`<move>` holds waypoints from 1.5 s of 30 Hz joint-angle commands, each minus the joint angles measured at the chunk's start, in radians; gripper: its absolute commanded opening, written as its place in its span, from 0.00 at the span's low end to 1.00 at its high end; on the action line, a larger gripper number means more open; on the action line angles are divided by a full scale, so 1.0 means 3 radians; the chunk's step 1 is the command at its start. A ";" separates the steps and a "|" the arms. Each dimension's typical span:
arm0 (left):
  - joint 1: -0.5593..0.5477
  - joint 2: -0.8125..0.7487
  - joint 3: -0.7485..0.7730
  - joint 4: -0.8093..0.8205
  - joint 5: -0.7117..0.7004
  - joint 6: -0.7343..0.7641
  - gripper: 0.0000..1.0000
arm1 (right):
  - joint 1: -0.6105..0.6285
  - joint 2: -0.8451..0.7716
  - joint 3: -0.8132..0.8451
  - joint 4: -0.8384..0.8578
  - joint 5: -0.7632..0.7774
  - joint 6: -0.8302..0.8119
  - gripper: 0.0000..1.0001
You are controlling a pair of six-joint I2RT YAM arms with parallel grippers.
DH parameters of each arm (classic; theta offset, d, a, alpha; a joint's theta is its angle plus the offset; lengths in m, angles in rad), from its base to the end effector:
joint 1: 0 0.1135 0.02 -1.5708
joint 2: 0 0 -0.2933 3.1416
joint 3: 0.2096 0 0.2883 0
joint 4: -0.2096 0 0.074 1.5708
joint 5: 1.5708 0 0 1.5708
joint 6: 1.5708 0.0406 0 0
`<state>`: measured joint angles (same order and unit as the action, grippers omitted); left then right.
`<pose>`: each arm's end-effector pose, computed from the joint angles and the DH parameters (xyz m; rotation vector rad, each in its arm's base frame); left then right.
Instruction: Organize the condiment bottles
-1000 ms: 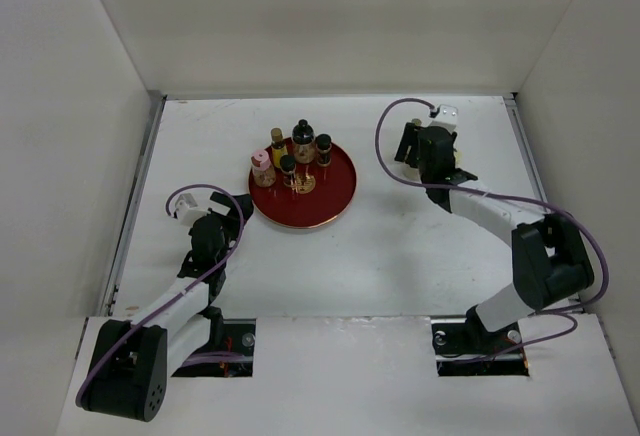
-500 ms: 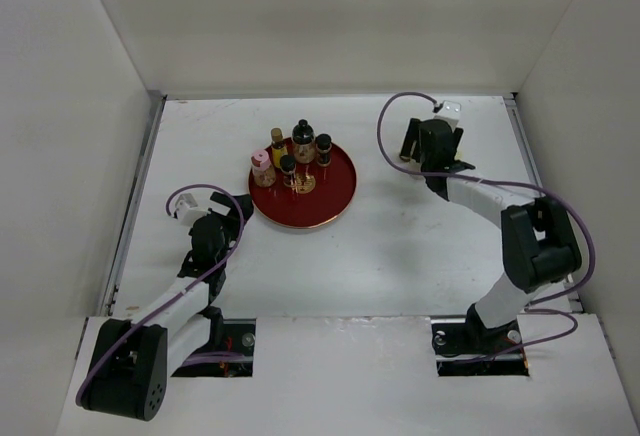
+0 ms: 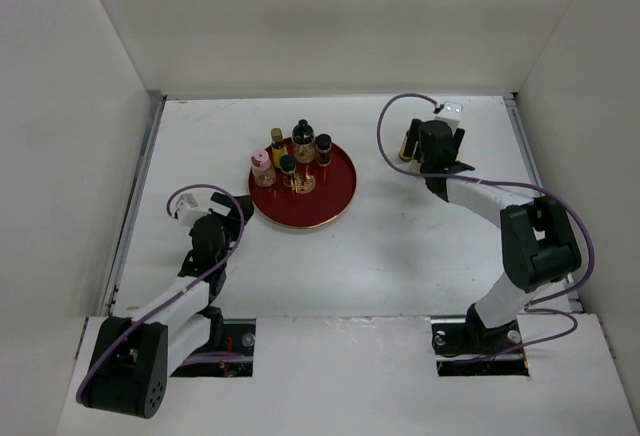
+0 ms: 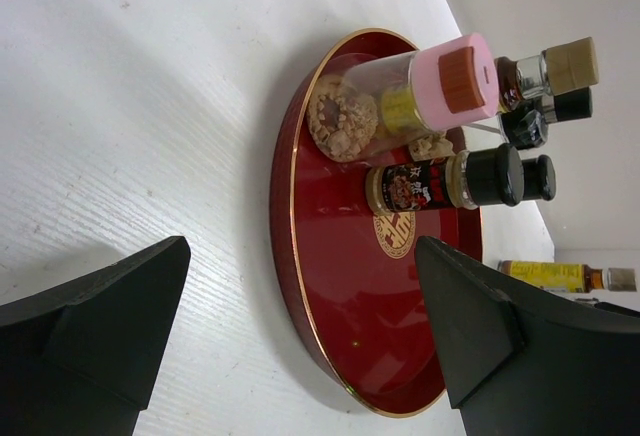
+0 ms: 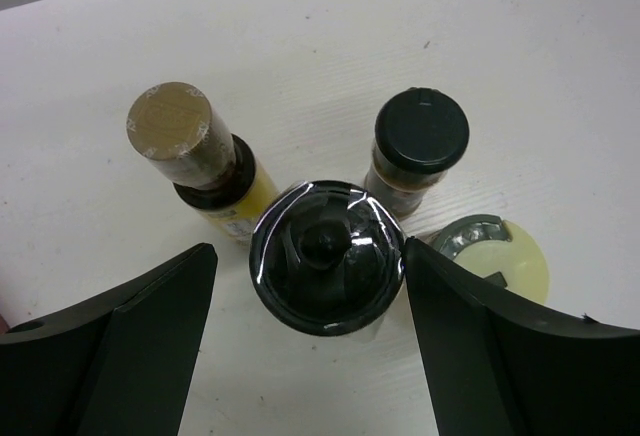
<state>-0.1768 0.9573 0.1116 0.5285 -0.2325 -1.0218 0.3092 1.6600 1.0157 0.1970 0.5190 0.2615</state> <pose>0.1896 -0.0244 0.1466 -0.9339 1.6820 -0.5983 0.3930 0.1044 0.2370 0.2767 1.9392 -0.1499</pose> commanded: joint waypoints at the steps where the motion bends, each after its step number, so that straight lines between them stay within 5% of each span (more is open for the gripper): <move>1: 0.0009 0.0030 0.0088 0.0161 -0.0002 -0.0010 1.00 | 0.0005 -0.0200 -0.0103 0.0197 0.0172 -0.0033 0.82; 16: 0.0009 -0.0005 0.0088 0.0161 -0.0012 0.0000 1.00 | -0.0031 0.0030 0.0055 0.0172 -0.0144 0.0048 0.85; 31: 0.0004 -0.0021 0.0088 0.0161 -0.0043 0.0006 1.00 | -0.0057 0.0026 0.0046 0.0202 -0.0099 0.0100 0.49; 39: -0.0011 -0.0010 0.0083 0.0166 -0.0048 0.0001 1.00 | 0.0479 -0.0920 -0.0394 0.0146 -0.0129 0.0202 0.48; 45: -0.0011 -0.0051 0.0083 0.0146 -0.0058 0.0006 1.00 | 0.1164 -0.0901 -0.0185 0.0105 -0.0196 0.0263 0.48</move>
<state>-0.1772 0.9646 0.1116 0.5278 -0.2356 -1.0218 0.5835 1.3750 0.8948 0.1566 0.4828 0.3126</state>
